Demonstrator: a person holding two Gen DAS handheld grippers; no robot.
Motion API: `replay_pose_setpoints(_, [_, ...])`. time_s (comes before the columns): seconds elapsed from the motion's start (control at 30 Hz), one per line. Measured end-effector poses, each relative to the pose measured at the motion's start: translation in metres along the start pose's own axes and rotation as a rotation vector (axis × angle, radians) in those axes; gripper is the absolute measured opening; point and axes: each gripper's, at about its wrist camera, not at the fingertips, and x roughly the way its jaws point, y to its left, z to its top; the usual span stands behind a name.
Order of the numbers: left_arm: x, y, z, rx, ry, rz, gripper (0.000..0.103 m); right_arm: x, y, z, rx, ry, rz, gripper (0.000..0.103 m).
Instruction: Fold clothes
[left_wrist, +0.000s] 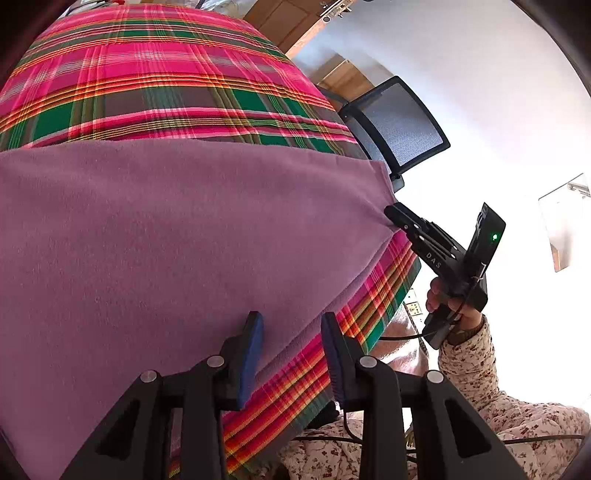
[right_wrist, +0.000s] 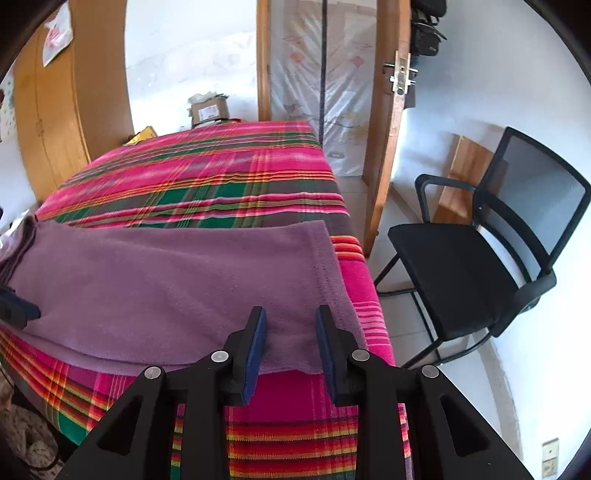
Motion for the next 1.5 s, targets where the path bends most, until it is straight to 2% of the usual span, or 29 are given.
replay_pose_setpoints(0.07, [0.0,0.0,0.0,-0.001,0.0,0.001,0.033,-0.004,0.006,0.002,-0.003,-0.015,-0.035,0.029])
replay_pose_setpoints(0.17, [0.0,0.0,-0.001,-0.001,0.003,0.005,0.033,-0.013,0.023,0.002,-0.03,-0.062,0.073,0.029])
replay_pose_setpoints(0.3, [-0.001,-0.001,-0.003,0.004,0.009,0.005,0.033,-0.009,0.038,-0.005,-0.101,-0.023,0.088,0.029])
replay_pose_setpoints(0.4, [-0.002,0.0,-0.004,0.002,0.009,-0.002,0.033,-0.006,0.027,-0.01,-0.095,-0.012,0.063,0.029])
replay_pose_setpoints(0.57, [-0.002,-0.002,-0.005,0.011,0.01,0.008,0.033,-0.013,0.008,-0.011,-0.006,-0.021,-0.002,0.03])
replay_pose_setpoints(0.67, [-0.002,-0.003,-0.006,0.014,0.009,0.012,0.034,-0.022,0.018,-0.009,-0.01,-0.053,0.053,0.03])
replay_pose_setpoints(0.8, [-0.002,-0.004,-0.007,0.013,0.006,0.015,0.034,-0.023,0.045,-0.009,-0.087,-0.047,0.181,0.032])
replay_pose_setpoints(1.03, [-0.001,-0.012,-0.008,0.045,-0.002,0.063,0.036,-0.009,0.068,-0.01,-0.207,-0.006,0.186,0.034])
replay_pose_setpoints(1.13, [0.0,-0.017,-0.009,0.064,-0.003,0.073,0.043,-0.007,0.064,-0.009,-0.193,0.002,0.209,0.034])
replay_pose_setpoints(1.3, [0.001,-0.021,-0.008,0.073,-0.004,0.099,0.043,-0.008,0.062,-0.013,-0.173,-0.006,0.205,0.033])
replay_pose_setpoints(1.33, [0.001,-0.021,-0.008,0.067,-0.004,0.105,0.039,-0.008,0.063,-0.013,-0.166,-0.005,0.204,0.029])
replay_pose_setpoints(1.37, [0.0,-0.02,-0.007,0.063,-0.003,0.116,0.029,-0.009,0.063,-0.013,-0.16,-0.001,0.209,0.023])
replay_pose_setpoints(1.4, [0.0,-0.018,-0.007,0.057,-0.002,0.13,0.021,-0.01,0.063,-0.013,-0.154,0.004,0.215,0.009])
replay_pose_setpoints(1.43, [0.0,-0.016,-0.006,0.05,-0.002,0.144,0.009,-0.011,0.063,-0.013,-0.148,0.008,0.221,0.006])
replay_pose_setpoints(1.5, [-0.001,-0.012,-0.007,0.036,-0.001,0.133,0.005,-0.012,0.062,-0.013,-0.15,0.01,0.223,0.004])
